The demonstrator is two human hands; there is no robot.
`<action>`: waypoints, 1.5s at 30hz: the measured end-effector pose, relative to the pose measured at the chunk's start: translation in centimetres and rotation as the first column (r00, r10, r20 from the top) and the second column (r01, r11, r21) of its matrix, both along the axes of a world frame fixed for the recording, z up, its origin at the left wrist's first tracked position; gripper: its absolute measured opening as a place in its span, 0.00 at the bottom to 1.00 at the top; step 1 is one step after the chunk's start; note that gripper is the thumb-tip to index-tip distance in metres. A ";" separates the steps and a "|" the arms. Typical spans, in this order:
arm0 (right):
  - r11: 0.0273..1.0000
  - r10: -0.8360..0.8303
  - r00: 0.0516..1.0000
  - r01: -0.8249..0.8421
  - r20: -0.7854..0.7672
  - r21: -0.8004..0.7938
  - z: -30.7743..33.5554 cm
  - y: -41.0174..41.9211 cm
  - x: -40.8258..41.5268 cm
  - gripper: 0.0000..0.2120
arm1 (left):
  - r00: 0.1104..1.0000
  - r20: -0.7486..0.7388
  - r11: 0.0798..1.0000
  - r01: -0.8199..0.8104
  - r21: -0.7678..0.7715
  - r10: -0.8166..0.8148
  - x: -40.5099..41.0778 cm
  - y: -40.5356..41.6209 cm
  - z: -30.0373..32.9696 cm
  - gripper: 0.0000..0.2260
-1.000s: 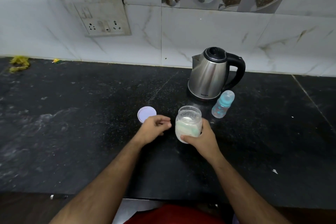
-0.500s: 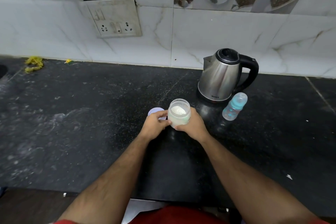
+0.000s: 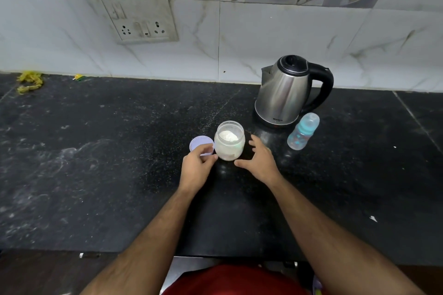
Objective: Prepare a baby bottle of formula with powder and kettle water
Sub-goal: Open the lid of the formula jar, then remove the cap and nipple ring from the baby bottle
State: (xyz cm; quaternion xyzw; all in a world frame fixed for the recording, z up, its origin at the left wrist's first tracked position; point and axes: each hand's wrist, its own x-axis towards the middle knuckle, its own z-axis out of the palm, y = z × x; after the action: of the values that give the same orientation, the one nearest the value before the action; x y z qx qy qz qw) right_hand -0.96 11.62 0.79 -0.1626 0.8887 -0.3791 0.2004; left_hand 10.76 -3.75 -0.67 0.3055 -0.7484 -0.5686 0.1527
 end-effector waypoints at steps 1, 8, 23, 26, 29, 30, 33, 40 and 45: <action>1.000 -0.016 1.000 0.016 -0.007 -0.008 -0.1 0.7 0.1 0.48 | 1.000 -0.017 1.000 -0.011 0.013 0.011 0.3 0.6 -0.1 0.10; 0.988 -0.122 0.992 0.120 -0.015 -0.095 -0.5 7.1 1.3 0.27 | 0.991 -0.043 0.990 0.132 0.045 -0.131 0.4 5.8 -0.5 0.08; 0.965 -0.237 0.971 0.234 -0.012 -0.114 0.5 16.0 -8.0 0.18 | 0.947 0.055 0.948 0.317 0.023 -0.318 -12.5 12.7 2.1 0.21; 0.969 -0.214 0.976 0.217 0.035 -0.119 0.8 15.9 -11.0 0.24 | 0.942 0.060 0.944 0.329 0.031 -0.330 -15.1 12.7 3.1 0.25; 0.975 -0.172 0.981 0.182 0.090 -0.128 0.9 15.5 -13.4 0.30 | 0.935 0.064 0.936 0.345 0.065 -0.349 -17.0 12.9 3.4 0.29; 0.978 -0.152 0.983 0.164 0.101 -0.127 0.8 15.4 -14.0 0.31 | 0.933 0.067 0.934 0.349 0.074 -0.354 -17.5 13.1 3.4 0.30; 0.989 -0.080 0.989 0.094 0.121 -0.112 0.6 15.1 -15.2 0.32 | 0.922 0.074 0.924 0.375 0.076 -0.380 -18.6 13.7 3.2 0.32; 0.993 0.052 0.992 -0.039 0.113 -0.109 -0.2 14.6 -15.7 0.27 | 0.935 0.055 0.936 0.349 0.040 -0.350 -19.5 15.3 2.5 0.25; 0.986 0.070 0.991 -0.051 0.117 -0.156 -0.5 14.9 -14.9 0.24 | 0.949 0.048 0.950 0.310 0.018 -0.311 -18.9 15.8 2.6 0.24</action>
State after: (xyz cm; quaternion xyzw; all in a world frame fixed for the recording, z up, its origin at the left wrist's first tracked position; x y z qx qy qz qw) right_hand -15.81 26.51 0.29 -0.1810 0.8378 -0.4488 0.2528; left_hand -8.11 12.08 1.89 0.1990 -0.7878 -0.5814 0.0407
